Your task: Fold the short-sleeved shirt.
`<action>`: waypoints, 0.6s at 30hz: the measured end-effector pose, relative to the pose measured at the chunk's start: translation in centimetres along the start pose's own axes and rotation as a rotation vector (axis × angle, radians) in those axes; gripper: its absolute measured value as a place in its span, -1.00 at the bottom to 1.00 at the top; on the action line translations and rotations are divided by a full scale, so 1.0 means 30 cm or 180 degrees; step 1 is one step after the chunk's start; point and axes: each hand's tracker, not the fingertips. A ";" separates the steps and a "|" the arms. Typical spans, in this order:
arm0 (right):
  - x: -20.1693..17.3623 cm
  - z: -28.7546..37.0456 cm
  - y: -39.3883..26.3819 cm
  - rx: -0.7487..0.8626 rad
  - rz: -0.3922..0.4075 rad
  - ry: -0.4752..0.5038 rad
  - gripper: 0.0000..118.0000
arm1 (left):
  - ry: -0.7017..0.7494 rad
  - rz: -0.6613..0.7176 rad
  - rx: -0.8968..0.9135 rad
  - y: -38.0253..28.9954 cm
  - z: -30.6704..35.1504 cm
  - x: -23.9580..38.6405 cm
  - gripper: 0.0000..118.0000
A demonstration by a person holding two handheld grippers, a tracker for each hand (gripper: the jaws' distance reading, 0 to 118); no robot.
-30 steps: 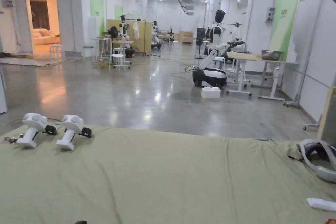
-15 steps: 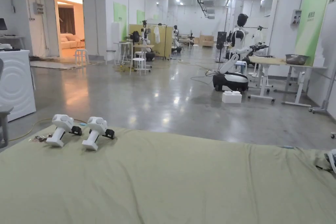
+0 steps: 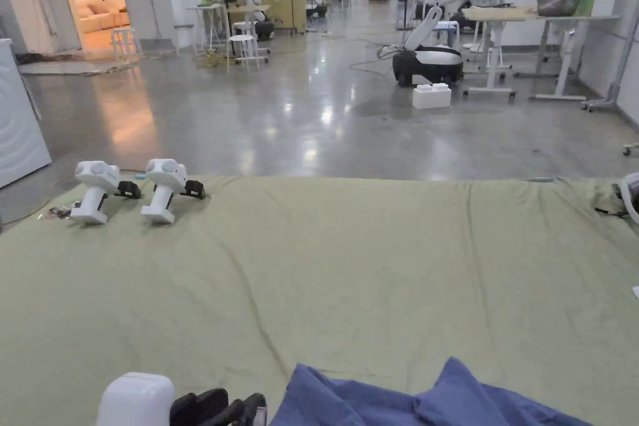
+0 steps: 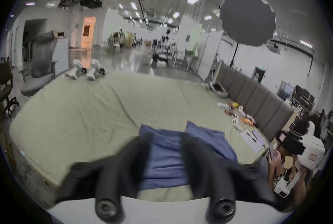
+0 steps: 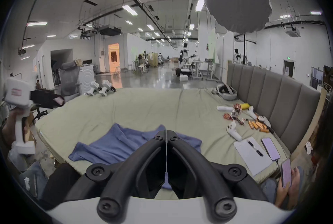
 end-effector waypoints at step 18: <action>0.282 -0.090 -0.224 -0.0918 -0.0696 -0.0645 -0.95 | 0.0615 -0.0261 -0.1870 -0.044 -1.219 -0.165 0.22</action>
